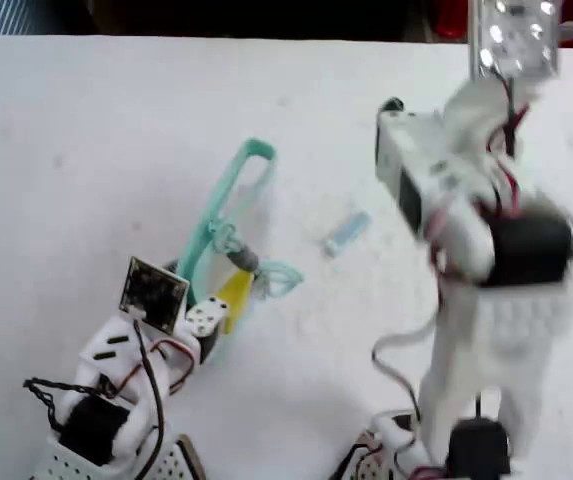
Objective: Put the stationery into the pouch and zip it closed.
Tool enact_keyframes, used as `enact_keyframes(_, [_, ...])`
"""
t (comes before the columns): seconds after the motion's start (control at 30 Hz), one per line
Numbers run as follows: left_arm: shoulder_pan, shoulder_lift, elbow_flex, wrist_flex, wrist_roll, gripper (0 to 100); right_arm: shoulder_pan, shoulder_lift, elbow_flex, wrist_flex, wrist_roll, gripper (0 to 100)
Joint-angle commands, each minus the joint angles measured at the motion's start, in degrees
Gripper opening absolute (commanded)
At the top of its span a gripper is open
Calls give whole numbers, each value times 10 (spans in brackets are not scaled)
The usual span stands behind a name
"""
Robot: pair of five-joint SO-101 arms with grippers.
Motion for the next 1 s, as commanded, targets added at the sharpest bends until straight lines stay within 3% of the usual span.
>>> enact_keyframes(0.0, [4,-8,-16,-1,4,172,30,66,62,-29,-1,272])
enact_keyframes(0.37, [4,-8,-16,-1,4,172,58,330,97,-83,-224,272])
enact_keyframes(0.57, [4,-8,-16,-3,4,172,19,432,91,-119,-284,272])
enact_keyframes(0.97, [4,-8,-16,-2,4,172,-12,451,98,-144,-366,272])
